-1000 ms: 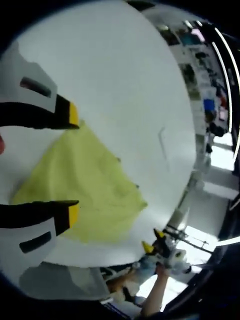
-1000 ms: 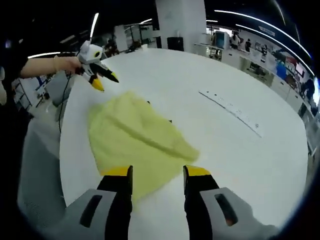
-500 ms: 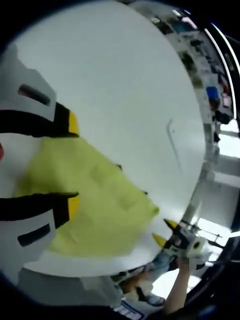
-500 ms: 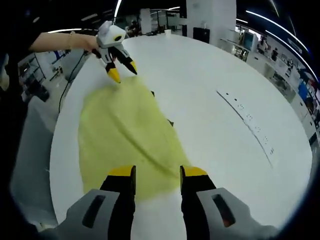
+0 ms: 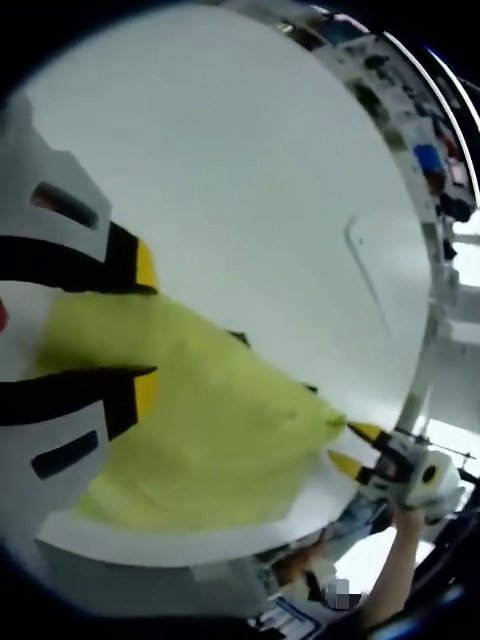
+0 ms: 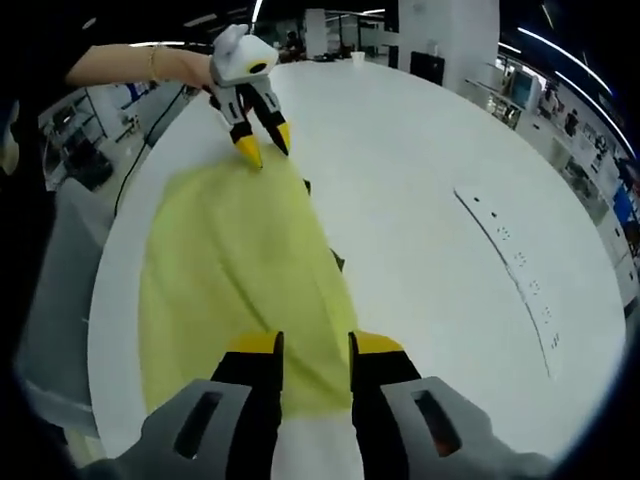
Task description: Fold the garment on the visible template until the final outline fits inside the template.
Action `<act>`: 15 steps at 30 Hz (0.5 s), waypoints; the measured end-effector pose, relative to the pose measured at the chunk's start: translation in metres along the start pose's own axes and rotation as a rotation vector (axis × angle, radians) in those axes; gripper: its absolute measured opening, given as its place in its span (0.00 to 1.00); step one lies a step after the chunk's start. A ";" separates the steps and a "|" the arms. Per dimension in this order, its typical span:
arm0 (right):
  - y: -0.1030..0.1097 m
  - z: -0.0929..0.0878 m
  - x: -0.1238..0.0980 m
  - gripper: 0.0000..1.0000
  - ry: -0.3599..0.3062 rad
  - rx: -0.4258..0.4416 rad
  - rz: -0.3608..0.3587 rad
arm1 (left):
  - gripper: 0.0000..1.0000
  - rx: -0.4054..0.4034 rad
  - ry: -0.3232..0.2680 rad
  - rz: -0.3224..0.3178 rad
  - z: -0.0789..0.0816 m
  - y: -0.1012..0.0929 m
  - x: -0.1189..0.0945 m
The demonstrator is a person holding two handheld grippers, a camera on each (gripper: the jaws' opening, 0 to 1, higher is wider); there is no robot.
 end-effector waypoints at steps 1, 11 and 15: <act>0.000 0.000 0.002 0.23 0.003 -0.003 0.005 | 0.22 0.008 0.007 -0.002 0.000 0.000 0.001; -0.002 -0.006 0.015 0.16 0.036 -0.007 0.032 | 0.12 0.042 0.058 -0.022 0.000 0.007 0.005; -0.005 -0.006 0.018 0.09 0.039 -0.004 0.029 | 0.07 0.035 0.061 -0.020 0.000 0.009 0.006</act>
Point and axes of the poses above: the point that each gripper's makers call its tool centre point, and the gripper's own axes: x roughly forward along the fingers, y roughly to its left, z roughly out of its top, the point moved 8 cm from there along -x, roughly backward along the fingers
